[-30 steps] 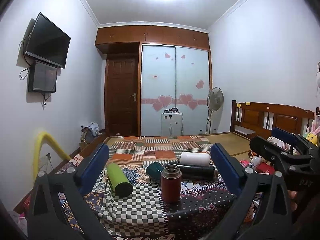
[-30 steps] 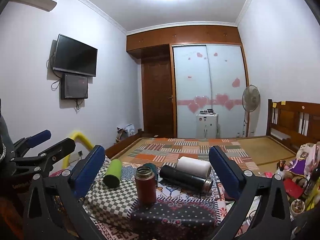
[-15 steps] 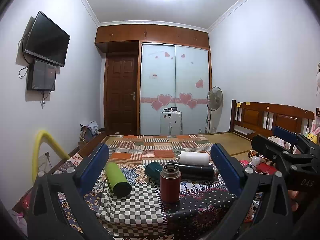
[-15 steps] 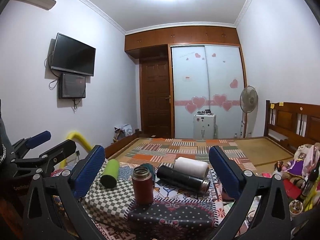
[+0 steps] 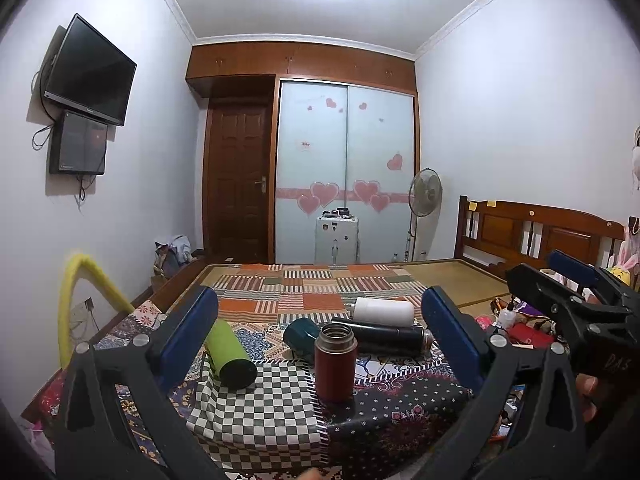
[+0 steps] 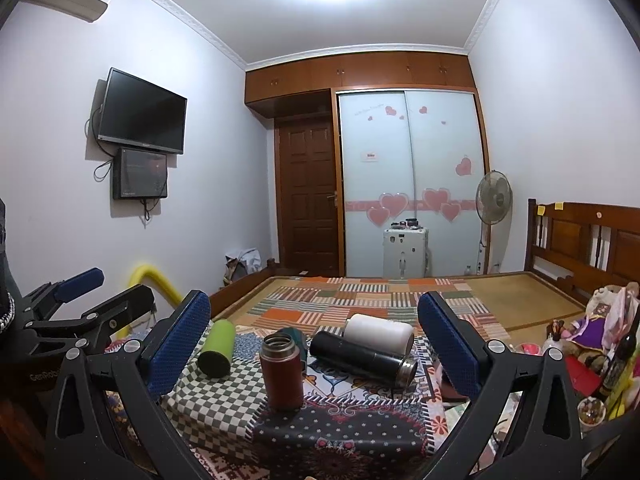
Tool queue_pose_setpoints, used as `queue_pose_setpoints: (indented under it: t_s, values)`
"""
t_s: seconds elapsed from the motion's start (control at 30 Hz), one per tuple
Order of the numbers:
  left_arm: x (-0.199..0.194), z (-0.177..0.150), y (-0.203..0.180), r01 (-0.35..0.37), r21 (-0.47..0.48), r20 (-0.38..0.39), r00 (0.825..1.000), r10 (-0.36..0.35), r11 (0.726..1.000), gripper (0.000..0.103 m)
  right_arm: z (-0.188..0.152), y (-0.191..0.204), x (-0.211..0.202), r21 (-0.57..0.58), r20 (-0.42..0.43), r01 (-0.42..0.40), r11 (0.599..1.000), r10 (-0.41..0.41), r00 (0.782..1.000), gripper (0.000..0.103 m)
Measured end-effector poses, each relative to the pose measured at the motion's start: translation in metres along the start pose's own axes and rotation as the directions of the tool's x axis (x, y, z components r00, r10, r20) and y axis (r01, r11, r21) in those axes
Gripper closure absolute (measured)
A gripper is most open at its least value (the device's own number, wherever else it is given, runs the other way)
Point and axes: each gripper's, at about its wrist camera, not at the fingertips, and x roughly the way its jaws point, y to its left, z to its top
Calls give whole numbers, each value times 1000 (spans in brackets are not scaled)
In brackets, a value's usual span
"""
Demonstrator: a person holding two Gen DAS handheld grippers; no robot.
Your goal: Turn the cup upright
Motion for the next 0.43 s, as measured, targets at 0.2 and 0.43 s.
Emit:
queue_pose_setpoints:
  t_s: [0.2,0.43]
  values:
    - [1,-1,-1,13,2,-8,1000,-13,1000,0,1,-3,0,6,1,1,1000,-1,1000,0]
    - [4,-1,0,18,-7,-21,1000,-18,1000,0,2,-4,0,9,0,0,1000,0,1000,0]
